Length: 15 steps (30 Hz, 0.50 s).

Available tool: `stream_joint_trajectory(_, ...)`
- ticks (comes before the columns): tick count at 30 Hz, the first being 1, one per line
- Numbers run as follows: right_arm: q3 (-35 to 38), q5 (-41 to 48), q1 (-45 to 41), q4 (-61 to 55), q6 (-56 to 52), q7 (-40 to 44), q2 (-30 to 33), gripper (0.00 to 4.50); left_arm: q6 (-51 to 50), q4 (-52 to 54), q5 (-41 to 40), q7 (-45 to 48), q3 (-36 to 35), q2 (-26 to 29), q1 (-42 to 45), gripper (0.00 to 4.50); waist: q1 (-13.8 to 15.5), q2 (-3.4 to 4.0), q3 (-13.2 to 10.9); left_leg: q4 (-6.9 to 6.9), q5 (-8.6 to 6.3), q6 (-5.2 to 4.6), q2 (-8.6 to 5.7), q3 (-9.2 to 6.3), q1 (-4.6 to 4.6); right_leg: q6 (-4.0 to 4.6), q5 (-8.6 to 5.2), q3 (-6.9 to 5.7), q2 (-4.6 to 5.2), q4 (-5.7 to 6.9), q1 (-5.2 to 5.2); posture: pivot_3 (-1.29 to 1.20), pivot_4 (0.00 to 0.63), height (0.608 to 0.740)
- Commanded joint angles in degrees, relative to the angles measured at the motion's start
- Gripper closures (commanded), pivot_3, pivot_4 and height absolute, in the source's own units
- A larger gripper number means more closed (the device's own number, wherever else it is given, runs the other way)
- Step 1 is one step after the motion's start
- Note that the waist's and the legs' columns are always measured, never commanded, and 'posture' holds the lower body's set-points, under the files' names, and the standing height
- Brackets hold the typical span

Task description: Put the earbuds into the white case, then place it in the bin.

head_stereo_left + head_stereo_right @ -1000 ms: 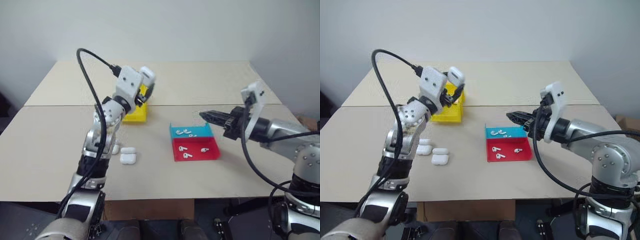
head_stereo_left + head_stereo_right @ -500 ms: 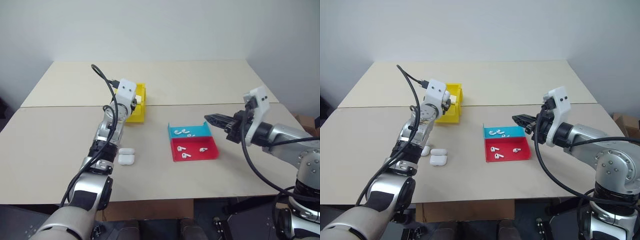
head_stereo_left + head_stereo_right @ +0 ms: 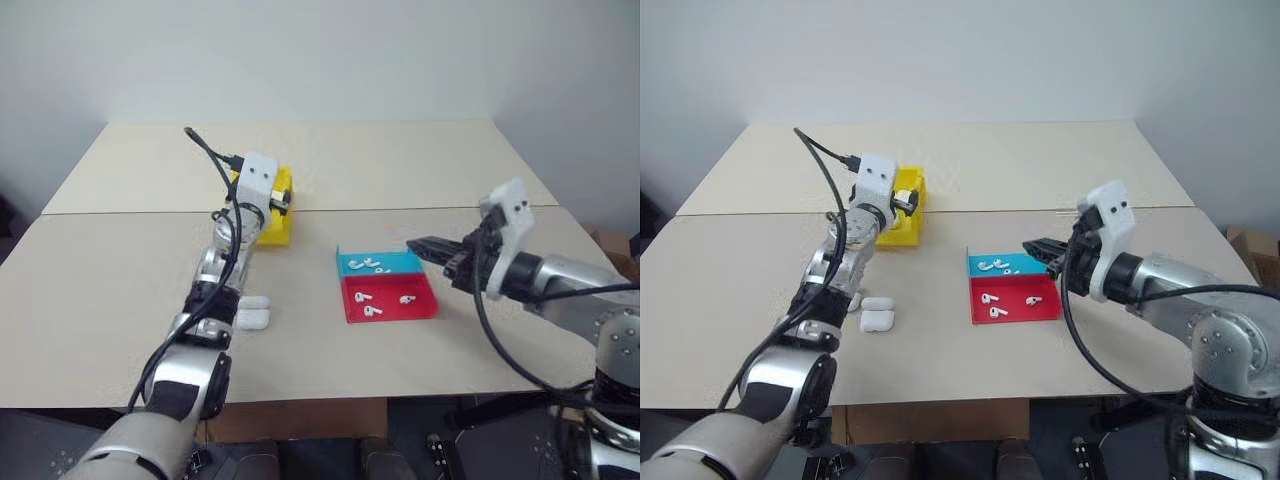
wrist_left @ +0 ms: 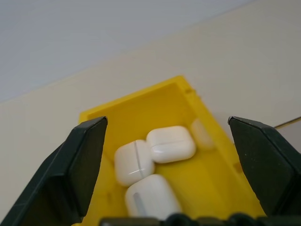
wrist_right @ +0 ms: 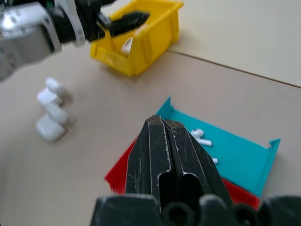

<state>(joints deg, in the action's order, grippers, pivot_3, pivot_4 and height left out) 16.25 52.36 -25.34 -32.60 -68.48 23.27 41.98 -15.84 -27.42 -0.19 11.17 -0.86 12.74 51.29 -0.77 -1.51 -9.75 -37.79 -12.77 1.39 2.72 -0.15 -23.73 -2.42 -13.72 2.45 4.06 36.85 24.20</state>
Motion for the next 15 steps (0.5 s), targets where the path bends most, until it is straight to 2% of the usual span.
stream_joint_trajectory(1, -0.5, -5.1, 4.0, -6.0, 8.9, 6.3, 5.5, 4.5, -3.9, 15.7, -10.1, 11.2, -3.1, 2.5, -4.3, 0.01, -0.2, 0.0, 0.0, 0.0, 0.0, 0.0, 0.0, 0.01, -0.04, 0.0, 0.0, 0.01, 0.01, -0.01, 0.04, 0.0, 0.15, 0.74)
stream_joint_trajectory(4, 0.5, -9.0, 9.0, -7.3, 15.6, 12.3, 10.1, 4.5, -8.2, 25.7, -15.5, 18.8, -3.8, 7.1, -9.5, 0.01, -0.2, 0.0, 0.0, -0.02, 0.01, 0.01, 0.0, 0.02, 0.03, -0.01, 0.0, 0.02, 0.0, 0.05, 0.03, 0.0, 0.15, 0.74)
stream_joint_trajectory(8, 8.0, -14.4, 19.5, -6.3, 29.2, 26.4, 15.0, 4.5, -13.6, 39.9, -28.6, 36.6, -9.1, 20.4, -22.2, 0.01, -1.0, 0.02, 0.0, 0.06, 0.01, 0.02, 0.06, 0.09, 0.37, -0.02, -0.04, 0.13, -0.06, 0.12, -0.14, 0.0, 0.15, 0.74)
stream_joint_trajectory(12, 15.1, -19.7, 28.8, -3.0, 41.7, 36.6, 15.3, 4.5, -9.5, 42.6, -30.7, 48.2, -12.5, 30.6, -33.0, 0.01, -0.6, 0.01, 0.0, 0.03, 0.01, 0.02, 0.09, 0.11, 0.57, -0.15, -0.13, 0.11, -0.08, 0.12, -0.32, 0.0, 0.15, 0.74)
stream_joint_trajectory(15, 20.3, -22.0, 33.7, 1.2, 45.5, 43.3, 17.1, 4.5, -7.3, 43.1, -33.4, 56.9, -17.9, 36.2, -40.7, 0.01, 0.0, 0.0, 0.0, -0.03, 0.02, 0.04, 0.09, 0.13, 0.67, -0.42, -0.3, 0.09, -0.06, 0.01, -0.52, 0.0, 0.15, 0.74)
